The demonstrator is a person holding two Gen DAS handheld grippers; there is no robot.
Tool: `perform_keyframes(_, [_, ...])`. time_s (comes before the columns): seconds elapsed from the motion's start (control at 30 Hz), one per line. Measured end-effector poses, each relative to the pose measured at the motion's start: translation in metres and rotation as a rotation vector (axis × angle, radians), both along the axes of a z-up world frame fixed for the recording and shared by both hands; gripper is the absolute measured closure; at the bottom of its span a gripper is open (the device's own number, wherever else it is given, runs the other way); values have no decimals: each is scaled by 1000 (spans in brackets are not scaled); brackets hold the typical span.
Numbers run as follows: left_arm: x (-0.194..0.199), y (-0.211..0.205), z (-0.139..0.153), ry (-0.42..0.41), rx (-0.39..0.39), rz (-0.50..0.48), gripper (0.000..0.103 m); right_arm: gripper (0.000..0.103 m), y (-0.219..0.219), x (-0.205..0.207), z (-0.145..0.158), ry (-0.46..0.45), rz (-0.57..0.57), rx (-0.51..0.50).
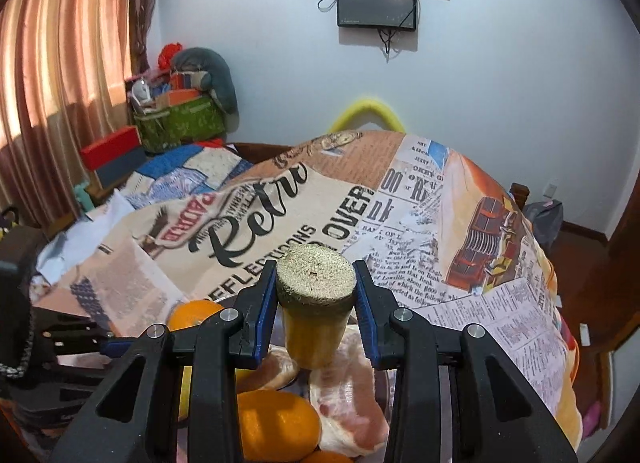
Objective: Organize fruits
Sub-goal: 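Lower the date onto the plate with the left gripper while the right places the banana piece there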
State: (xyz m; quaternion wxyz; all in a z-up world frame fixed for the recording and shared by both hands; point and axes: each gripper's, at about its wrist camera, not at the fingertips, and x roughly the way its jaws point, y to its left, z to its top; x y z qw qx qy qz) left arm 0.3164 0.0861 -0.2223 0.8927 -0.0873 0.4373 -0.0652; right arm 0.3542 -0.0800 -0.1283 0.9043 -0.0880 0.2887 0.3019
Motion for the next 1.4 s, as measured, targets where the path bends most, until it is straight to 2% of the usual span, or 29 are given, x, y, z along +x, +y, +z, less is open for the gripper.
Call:
perform_keyframes(0.1, [1, 2, -2, 4, -13, 7, 86, 70, 3, -8, -1, -28, 5, -21])
perform_keyframes(0.27, [2, 4, -2, 19, -30, 12, 85, 70, -1, -15, -3, -3, 9, -16])
perform_keyframes(0.43, [-1, 7, 0, 20, -29, 34, 72, 69, -6, -24, -5, 29, 4, -12])
perform_keyframes(0.77, [-14, 1, 16, -10, -19, 27, 71, 66, -7, -37, -14, 45, 15, -46])
perform_keyframes(1.2, [-30, -14, 33, -41, 7, -3, 71, 64, -30, -32, -22, 145, 4, 32])
perform_keyframes(1.4, [-31, -17, 35, -44, 11, -9, 71, 62, -45, -30, -27, 166, -26, 36])
